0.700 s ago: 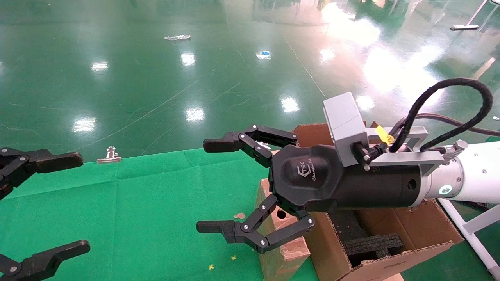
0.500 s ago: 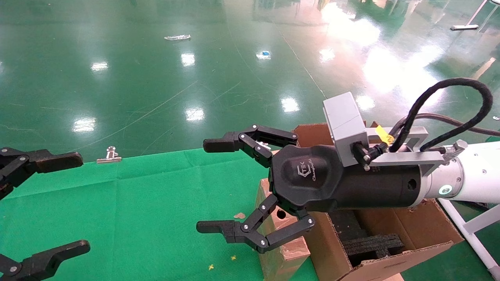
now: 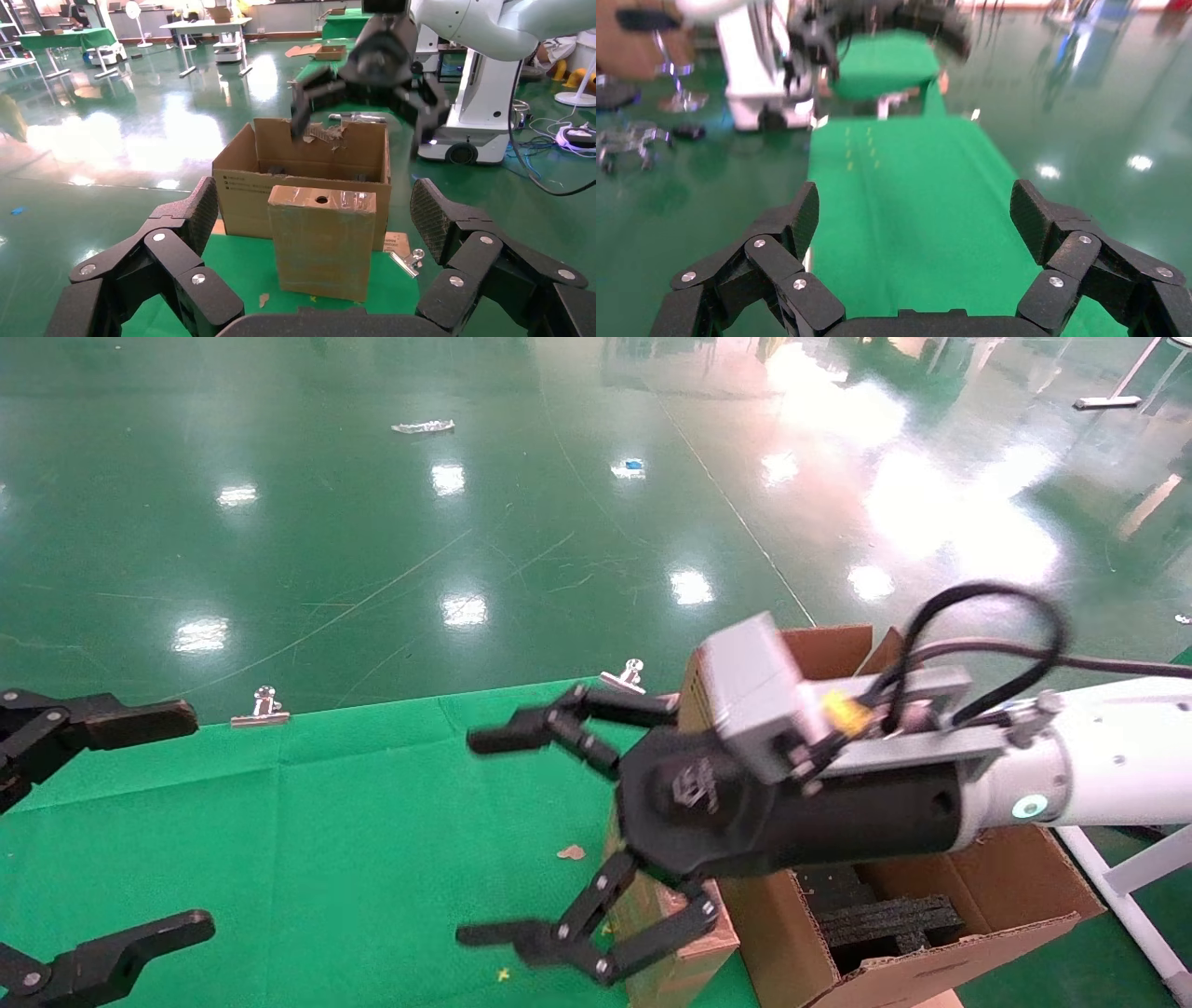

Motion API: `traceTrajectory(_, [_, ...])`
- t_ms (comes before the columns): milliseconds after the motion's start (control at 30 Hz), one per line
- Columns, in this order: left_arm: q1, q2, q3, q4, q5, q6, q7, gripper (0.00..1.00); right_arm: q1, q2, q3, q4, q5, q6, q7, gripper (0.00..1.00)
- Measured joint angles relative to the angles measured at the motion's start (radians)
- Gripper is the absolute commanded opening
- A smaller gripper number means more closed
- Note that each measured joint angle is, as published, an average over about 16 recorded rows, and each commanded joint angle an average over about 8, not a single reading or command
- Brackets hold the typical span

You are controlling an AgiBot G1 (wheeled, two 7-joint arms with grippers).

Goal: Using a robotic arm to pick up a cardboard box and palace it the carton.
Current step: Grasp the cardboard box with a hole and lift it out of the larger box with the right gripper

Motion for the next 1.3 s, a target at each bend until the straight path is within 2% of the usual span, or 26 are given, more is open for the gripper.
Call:
traceTrajectory(300, [0.000,0.000,0.001,0.000,0.000,0.000,0.000,1.00,0.208,-0.067,-0.248,0.023,-0.281,-0.049,0.100,1.00])
traceTrajectory(467, [0.000,0.000,0.001,0.000,-0.001,0.000,0.001,1.00,0.333,-0.094,-0.396,0.023,-0.377,-0.059,0.156,1.00])
traceTrajectory(1000, [-0.001,-0.001,0.002,0.000,-0.002,-0.001,0.001,1.00,0.734,-0.094,-0.756,0.020,-0.473,-0.064,0.285,1.00])
traceTrajectory(1300, [-0.001,-0.001,0.003,0.000,-0.002,-0.001,0.002,1.00,0.897,-0.126,-0.974,0.021,-0.508,-0.061,0.333,1.00])
